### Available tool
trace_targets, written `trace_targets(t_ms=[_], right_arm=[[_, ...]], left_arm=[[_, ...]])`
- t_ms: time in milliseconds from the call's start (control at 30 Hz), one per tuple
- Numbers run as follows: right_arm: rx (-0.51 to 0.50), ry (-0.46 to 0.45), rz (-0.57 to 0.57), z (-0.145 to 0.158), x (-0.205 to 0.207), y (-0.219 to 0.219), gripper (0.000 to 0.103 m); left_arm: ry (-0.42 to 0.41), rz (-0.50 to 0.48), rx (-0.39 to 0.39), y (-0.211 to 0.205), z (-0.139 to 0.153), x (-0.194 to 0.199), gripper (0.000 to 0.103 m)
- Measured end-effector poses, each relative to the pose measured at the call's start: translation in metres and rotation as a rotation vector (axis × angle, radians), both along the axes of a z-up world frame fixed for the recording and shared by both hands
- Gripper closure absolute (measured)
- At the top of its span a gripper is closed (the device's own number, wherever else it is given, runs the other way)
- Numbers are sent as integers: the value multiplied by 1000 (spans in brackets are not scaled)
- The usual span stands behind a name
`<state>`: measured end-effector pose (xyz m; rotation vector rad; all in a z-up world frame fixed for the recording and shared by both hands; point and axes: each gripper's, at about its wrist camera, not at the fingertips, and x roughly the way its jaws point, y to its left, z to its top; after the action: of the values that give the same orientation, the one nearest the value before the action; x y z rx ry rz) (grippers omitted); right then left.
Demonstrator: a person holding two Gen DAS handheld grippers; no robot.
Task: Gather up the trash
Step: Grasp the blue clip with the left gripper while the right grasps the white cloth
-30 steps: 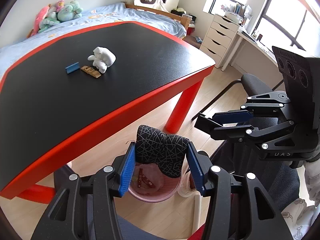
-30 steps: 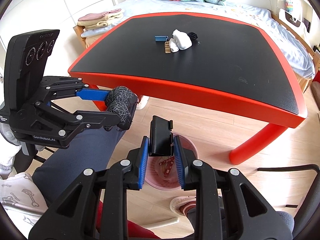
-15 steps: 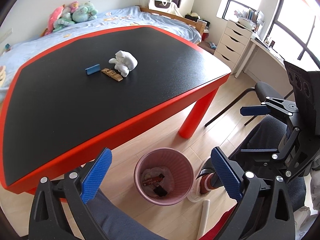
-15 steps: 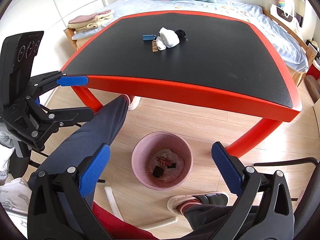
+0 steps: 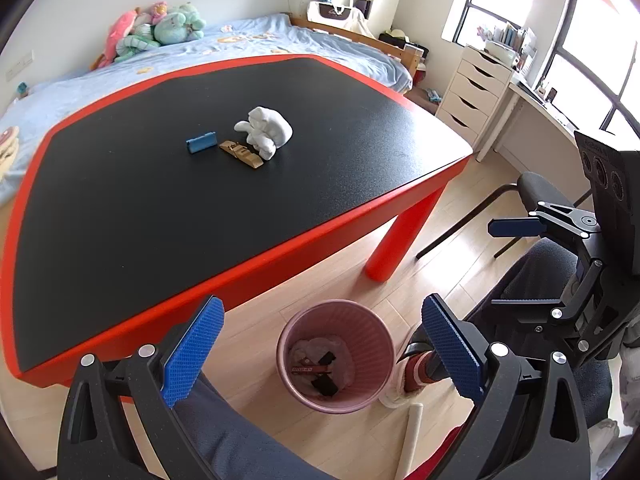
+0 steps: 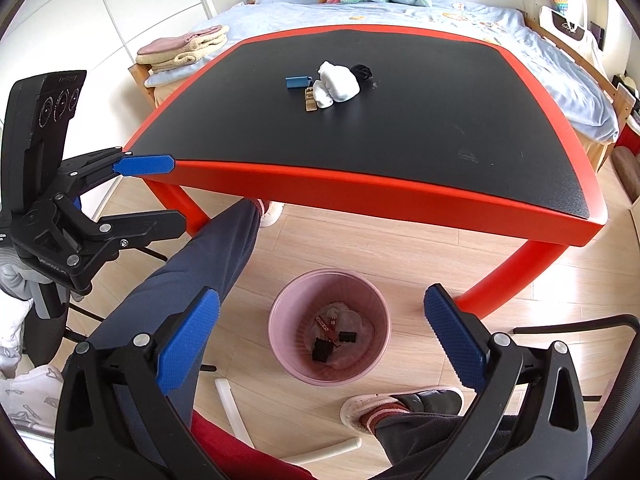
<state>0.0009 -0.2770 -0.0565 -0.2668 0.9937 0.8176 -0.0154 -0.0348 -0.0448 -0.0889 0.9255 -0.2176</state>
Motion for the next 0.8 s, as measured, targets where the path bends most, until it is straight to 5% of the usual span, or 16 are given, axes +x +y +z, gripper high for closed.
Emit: trace_targets(t_ms=[800], right_arm=[[45,-111,38,43,70,50,3]], left_arm=[[-42,122,18,59,35,72,8]])
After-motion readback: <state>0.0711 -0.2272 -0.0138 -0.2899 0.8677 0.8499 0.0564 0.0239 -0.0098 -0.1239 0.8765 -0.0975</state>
